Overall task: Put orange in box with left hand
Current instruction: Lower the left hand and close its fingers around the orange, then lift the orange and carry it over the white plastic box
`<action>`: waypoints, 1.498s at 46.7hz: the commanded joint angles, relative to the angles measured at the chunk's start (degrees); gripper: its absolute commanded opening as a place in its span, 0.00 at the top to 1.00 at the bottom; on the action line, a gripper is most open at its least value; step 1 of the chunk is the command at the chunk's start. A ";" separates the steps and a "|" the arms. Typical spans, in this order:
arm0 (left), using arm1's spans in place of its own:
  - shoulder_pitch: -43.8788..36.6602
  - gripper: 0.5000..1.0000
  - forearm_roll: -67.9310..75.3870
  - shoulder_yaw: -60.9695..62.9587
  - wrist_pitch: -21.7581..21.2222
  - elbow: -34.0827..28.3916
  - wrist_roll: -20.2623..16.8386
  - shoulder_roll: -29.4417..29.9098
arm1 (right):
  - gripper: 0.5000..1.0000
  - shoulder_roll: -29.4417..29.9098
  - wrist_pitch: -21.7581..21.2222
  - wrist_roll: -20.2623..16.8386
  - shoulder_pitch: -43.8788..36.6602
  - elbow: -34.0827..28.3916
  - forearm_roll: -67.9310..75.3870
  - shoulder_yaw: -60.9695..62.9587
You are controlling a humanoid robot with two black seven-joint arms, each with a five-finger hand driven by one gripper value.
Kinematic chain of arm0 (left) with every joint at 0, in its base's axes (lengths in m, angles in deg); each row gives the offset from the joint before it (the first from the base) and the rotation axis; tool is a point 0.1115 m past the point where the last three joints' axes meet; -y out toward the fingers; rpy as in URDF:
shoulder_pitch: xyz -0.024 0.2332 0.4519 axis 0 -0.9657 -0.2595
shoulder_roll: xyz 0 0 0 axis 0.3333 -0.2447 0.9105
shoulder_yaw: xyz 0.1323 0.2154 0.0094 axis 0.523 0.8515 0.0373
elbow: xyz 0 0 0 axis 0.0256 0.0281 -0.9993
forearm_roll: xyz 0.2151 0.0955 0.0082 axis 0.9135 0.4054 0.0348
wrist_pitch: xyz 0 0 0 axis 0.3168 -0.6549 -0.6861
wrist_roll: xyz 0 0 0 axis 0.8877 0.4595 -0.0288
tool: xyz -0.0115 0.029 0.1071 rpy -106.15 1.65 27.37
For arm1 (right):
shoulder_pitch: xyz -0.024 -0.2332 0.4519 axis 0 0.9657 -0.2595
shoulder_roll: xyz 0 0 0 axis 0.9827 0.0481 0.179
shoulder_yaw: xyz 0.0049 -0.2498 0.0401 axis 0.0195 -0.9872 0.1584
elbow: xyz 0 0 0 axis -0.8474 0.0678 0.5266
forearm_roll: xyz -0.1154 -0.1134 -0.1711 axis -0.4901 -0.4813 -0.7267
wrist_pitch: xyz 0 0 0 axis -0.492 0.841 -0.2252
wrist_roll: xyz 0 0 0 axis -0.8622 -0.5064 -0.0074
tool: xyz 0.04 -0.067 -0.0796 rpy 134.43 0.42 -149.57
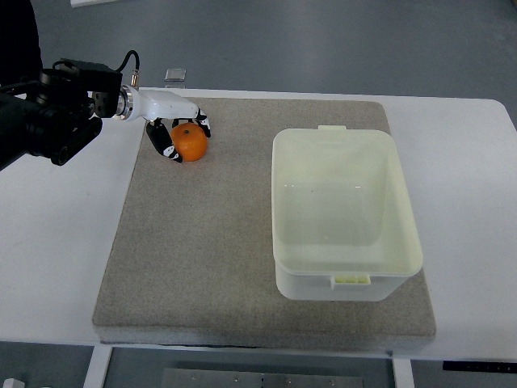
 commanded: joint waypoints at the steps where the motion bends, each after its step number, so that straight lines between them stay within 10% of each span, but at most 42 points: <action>1: -0.01 1.00 -0.14 -0.06 -0.02 0.00 0.01 -0.12 | 0.14 0.00 0.00 0.00 0.02 0.00 0.00 0.00; 57: 7.54 1.00 -5.94 -0.76 -0.11 -2.73 -0.16 -0.91 | 0.14 0.00 0.00 0.00 0.02 0.00 0.00 0.00; 70: 9.30 1.00 -5.85 -0.85 -3.27 9.66 -0.07 0.94 | 0.14 0.00 0.00 0.00 0.02 0.00 0.00 0.00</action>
